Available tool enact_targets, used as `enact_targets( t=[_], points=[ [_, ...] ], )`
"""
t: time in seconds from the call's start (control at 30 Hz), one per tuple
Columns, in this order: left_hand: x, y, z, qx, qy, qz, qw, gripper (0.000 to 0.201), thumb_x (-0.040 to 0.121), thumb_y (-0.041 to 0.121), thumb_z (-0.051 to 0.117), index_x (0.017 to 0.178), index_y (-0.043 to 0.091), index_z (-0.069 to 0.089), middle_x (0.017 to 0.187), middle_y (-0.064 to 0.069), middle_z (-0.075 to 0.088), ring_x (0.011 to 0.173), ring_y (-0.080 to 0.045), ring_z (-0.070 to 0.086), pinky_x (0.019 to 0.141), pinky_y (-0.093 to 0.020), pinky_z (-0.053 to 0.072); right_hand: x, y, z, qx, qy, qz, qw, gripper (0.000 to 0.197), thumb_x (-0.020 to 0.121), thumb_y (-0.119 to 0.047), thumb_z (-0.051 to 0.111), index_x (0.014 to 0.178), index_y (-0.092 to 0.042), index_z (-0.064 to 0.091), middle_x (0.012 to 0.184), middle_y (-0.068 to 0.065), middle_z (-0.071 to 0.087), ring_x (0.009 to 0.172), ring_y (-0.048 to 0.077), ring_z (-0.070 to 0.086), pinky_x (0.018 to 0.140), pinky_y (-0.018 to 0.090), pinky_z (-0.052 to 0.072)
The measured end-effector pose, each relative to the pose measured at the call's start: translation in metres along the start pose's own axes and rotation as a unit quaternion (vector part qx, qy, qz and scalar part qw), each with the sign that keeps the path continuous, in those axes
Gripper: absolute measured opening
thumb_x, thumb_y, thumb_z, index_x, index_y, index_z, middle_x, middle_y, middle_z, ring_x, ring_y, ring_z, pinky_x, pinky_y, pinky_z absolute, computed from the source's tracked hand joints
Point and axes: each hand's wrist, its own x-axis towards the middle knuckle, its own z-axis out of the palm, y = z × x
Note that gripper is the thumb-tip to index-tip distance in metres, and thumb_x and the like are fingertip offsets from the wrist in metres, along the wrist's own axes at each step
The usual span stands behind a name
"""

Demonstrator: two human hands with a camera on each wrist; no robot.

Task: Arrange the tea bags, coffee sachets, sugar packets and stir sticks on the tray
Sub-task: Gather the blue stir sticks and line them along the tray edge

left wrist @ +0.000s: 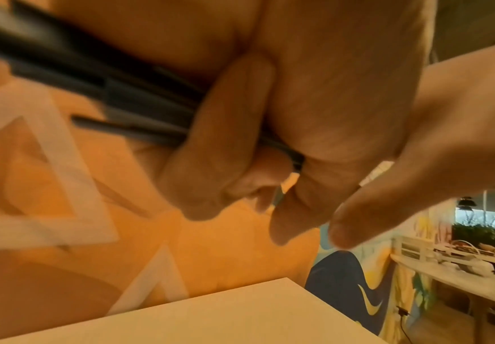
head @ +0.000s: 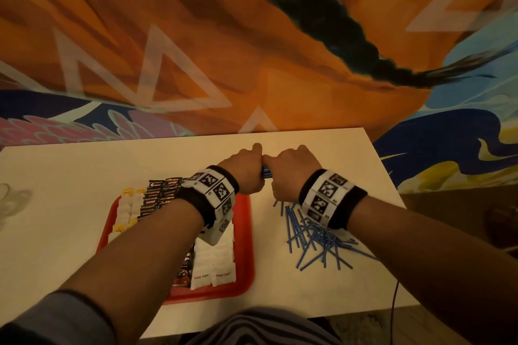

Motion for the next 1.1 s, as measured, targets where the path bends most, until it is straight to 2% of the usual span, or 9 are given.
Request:
enact_targets(
  t=[0.1,0.2,0.37,0.5,0.6,0.7,0.83,0.97,1.1],
  points=[
    [0.002,0.004,-0.001,-0.012,-0.018,-0.002,1.0,0.045,0.089,0.013,0.061,0.121,0.008,0.03,0.081,-0.004,0.05,0.069,-0.022,0.054,0.053,-0.031,0.039,0.003,-0.007,0.006,0.032,0.008,0.036,0.999,0.022,0.09,-0.026,0.051,0.111,-0.023,0.057,0.078,-0.003,0.05,0.078,0.023,0.053,0.07,0.032,0.036],
    [0.003,0.001,0.003,-0.035,-0.007,-0.007,0.999,0.044,0.089,0.015,0.062,0.117,0.011,0.029,0.083,-0.006,0.053,0.068,-0.022,0.055,0.052,-0.031,0.039,0.006,-0.007,0.01,0.066,0.039,0.053,0.996,0.019,0.091,-0.025,0.05,0.104,-0.018,0.062,0.102,0.003,0.059,0.096,0.025,0.059,0.069,0.032,0.036],
    [-0.005,-0.015,0.004,-0.12,0.051,0.05,0.99,0.041,0.08,0.029,0.081,0.106,0.023,0.049,0.081,0.002,0.062,0.069,-0.015,0.059,0.06,-0.028,0.044,0.01,0.0,0.016,0.077,0.018,0.078,0.994,0.025,0.093,-0.033,0.052,0.109,-0.017,0.062,0.105,0.004,0.058,0.096,0.027,0.06,0.07,0.034,0.038],
    [-0.015,-0.034,0.01,-0.408,0.107,0.056,0.905,0.01,0.085,0.013,0.078,0.091,0.019,0.073,0.082,-0.004,0.072,0.065,-0.013,0.068,0.061,-0.03,0.057,0.009,0.013,0.018,0.086,0.019,0.119,0.989,0.025,0.094,-0.04,0.048,0.101,-0.018,0.059,0.092,0.005,0.058,0.078,0.027,0.053,0.067,0.033,0.039],
    [-0.021,-0.033,0.021,-0.558,0.125,0.024,0.82,0.008,0.087,0.003,0.072,0.091,0.01,0.075,0.09,-0.013,0.074,0.072,-0.021,0.072,0.061,-0.027,0.058,0.009,0.008,0.016,0.087,0.038,0.123,0.988,0.019,0.091,-0.038,0.049,0.089,-0.02,0.051,0.081,0.002,0.047,0.071,0.026,0.047,0.065,0.032,0.039],
    [-0.021,-0.027,0.027,-0.622,0.124,0.005,0.773,0.01,0.088,0.002,0.069,0.094,0.007,0.074,0.097,-0.015,0.073,0.079,-0.024,0.074,0.066,-0.026,0.058,0.01,0.002,0.014,0.082,0.037,0.116,0.989,0.015,0.092,-0.036,0.049,0.086,-0.022,0.047,0.079,0.001,0.044,0.071,0.025,0.046,0.065,0.032,0.037],
    [-0.022,-0.023,0.03,-0.659,0.101,0.018,0.745,0.01,0.087,-0.003,0.067,0.092,0.003,0.073,0.091,-0.014,0.072,0.081,-0.02,0.073,0.072,-0.023,0.058,0.007,-0.001,0.013,0.072,0.04,0.115,0.99,0.014,0.092,-0.033,0.047,0.084,-0.021,0.048,0.075,0.001,0.044,0.07,0.025,0.046,0.064,0.032,0.037],
    [-0.021,-0.024,0.03,-0.658,0.107,0.014,0.746,0.011,0.087,-0.006,0.066,0.094,-0.001,0.072,0.087,-0.013,0.072,0.075,-0.016,0.072,0.071,-0.02,0.058,0.006,-0.004,0.013,0.091,0.057,0.089,0.99,0.023,0.09,-0.043,0.053,0.091,-0.02,0.06,0.088,0.004,0.061,0.075,0.025,0.054,0.065,0.031,0.039],
    [-0.022,-0.036,0.026,-0.652,0.111,0.0,0.75,0.01,0.087,-0.005,0.067,0.089,0.002,0.074,0.084,-0.009,0.074,0.075,-0.018,0.072,0.071,-0.02,0.058,0.006,0.018,0.013,0.299,0.039,0.022,0.953,0.036,0.076,-0.054,0.074,0.103,-0.031,0.069,0.099,-0.009,0.067,0.088,0.013,0.061,0.076,0.028,0.049]
  ],
)
